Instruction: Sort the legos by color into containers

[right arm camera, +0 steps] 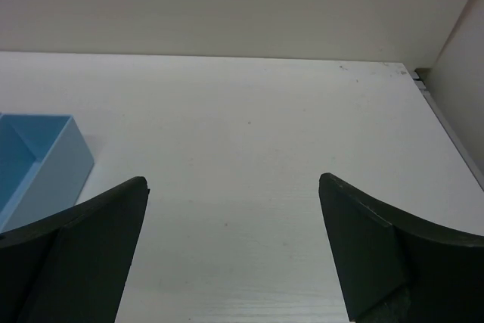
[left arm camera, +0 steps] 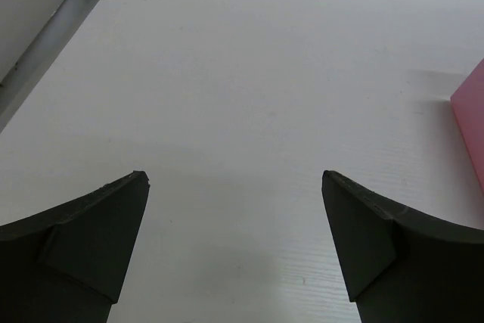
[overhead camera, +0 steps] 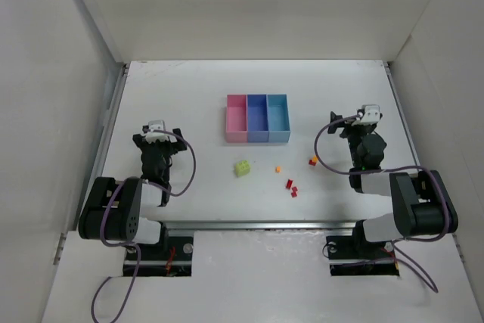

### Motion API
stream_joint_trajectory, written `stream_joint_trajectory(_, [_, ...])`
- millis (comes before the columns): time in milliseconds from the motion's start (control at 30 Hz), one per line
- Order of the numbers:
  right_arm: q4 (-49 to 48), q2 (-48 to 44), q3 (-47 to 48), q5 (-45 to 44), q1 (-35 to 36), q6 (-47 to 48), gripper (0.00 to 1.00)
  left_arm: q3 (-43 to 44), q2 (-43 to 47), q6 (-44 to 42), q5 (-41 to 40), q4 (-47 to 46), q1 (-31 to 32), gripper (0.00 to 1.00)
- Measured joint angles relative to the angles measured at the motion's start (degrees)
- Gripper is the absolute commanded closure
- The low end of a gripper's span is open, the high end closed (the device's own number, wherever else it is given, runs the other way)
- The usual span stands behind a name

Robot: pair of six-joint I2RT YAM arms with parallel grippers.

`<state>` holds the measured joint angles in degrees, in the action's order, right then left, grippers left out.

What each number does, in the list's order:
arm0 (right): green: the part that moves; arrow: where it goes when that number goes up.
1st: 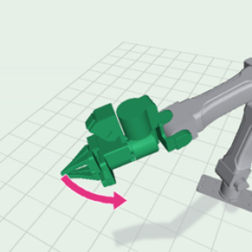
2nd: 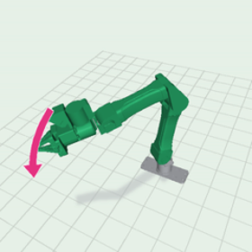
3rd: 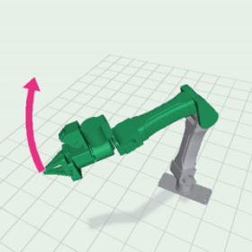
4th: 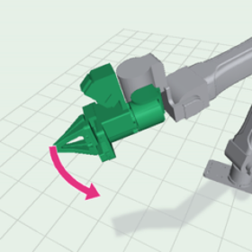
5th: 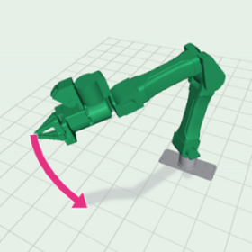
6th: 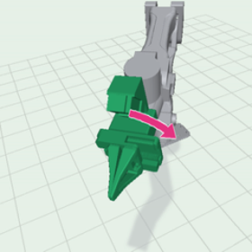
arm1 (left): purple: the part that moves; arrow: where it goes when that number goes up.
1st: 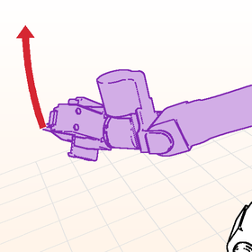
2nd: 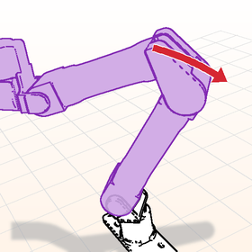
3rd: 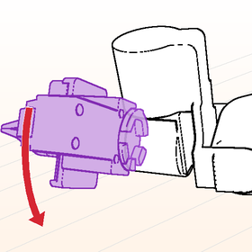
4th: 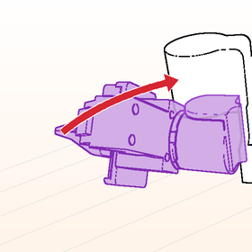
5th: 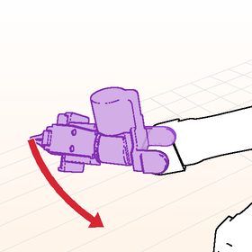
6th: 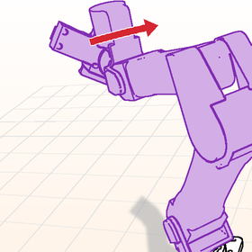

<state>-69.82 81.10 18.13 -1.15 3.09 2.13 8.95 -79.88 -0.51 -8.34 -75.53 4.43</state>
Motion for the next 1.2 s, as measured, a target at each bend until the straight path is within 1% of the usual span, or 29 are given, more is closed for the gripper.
stream_joint_trajectory(133, [0.1, -0.2, 0.0, 0.0, 0.1, 0.0, 0.0, 0.0, 0.0, 0.0, 0.8, 0.0, -0.1, 0.0])
stream_joint_trajectory(167, [1.6, -1.0, 0.1, -0.3, 0.3, 0.0, 0.0, 0.0, 0.0, -0.1, 1.7, 0.0, -0.5, 0.0])
stream_joint_trajectory(233, [9.3, -4.7, 1.7, -1.3, 1.2, 0.0, 0.0, 0.0, 0.4, -0.6, 4.5, 0.2, -1.2, 0.0])
stream_joint_trajectory(300, [17.6, -8.3, 6.1, -2.1, 2.2, 0.0, 0.0, 0.6, 2.1, -0.9, 6.7, 2.0, -1.9, 0.0])
stream_joint_trajectory(367, [22.4, -12.5, 10.1, -2.7, 3.8, 0.2, 0.0, 5.8, 4.0, -3.1, 9.6, 10.3, -2.5, 0.0])
stream_joint_trajectory(467, [25.8, -19.4, 13.0, -3.0, 6.7, 0.7, 0.0, 22.9, 3.4, -8.5, 13.7, 29.2, -2.7, 0.0])
stream_joint_trajectory(533, [28.6, -22.3, 15.1, -3.6, 8.4, 0.9, 0.0, 32.5, 3.4, -11.4, 14.5, 38.7, -2.7, 0.0])
stream_joint_trajectory(600, [32.8, -23.2, 18.1, -4.1, 9.9, 1.2, 0.0, 39.8, 4.2, -14.5, 15.1, 46.6, -2.7, 0.0])
stream_joint_trajectory(667, [37.0, -23.3, 20.9, -5.7, 11.4, 2.3, 0.0, 43.7, 7.0, -17.7, 15.4, 53.6, -2.7, 0.0])
stream_joint_trajectory(733, [39.8, -23.5, 22.4, -9.0, 13.6, 3.8, 0.0, 47.3, 9.8, -20.1, 15.6, 60.8, -2.7, 0.0])
stream_joint_trajectory(833, [43.1, -23.7, 23.5, -13.7, 16.1, 6.2, 0.0, 56.0, 11.5, -25.2, 16.3, 71.0, -2.7, 0.0])
stream_joint_trajectory(900, [44.8, -23.6, 24.6, -16.0, 16.3, 7.5, 0.0, 59.7, 13.1, -29.8, 18.1, 75.7, -2.7, 0.05])
stream_joint_trajectory(967, [45.6, -23.3, 25.8, -17.5, 16.3, 8.6, 0.0, 62.6, 14.4, -35.3, 21.7, 81.8, -2.8, 0.05])
stream_joint_trajectory(1000, [45.6, -22.9, 26.5, -18.1, 16.2, 8.7, 0.0, 64.7, 14.3, -37.6, 24.3, 85.6, -2.8, 0.06])
stream_joint_trajectory(1067, [45.7, -21.4, 28.2, -19.8, 16.2, 8.1, 0.0, 69.4, 12.0, -40.8, 28.6, 92.1, -2.4, 0.05])
stream_joint_trajectory(1133, [45.5, -18.4, 30.8, -22.0, 16.1, 5.3, 0.0, 74.4, 7.4, -44.7, 31.5, 98.4, -0.8, 0.05])
stream_joint_trajectory(1200, [45.7, -15.5, 33.4, -22.3, 15.7, 3.7, 0.0, 77.5, 2.6, -49.4, 32.6, 102.7, 1.1, 0.04])
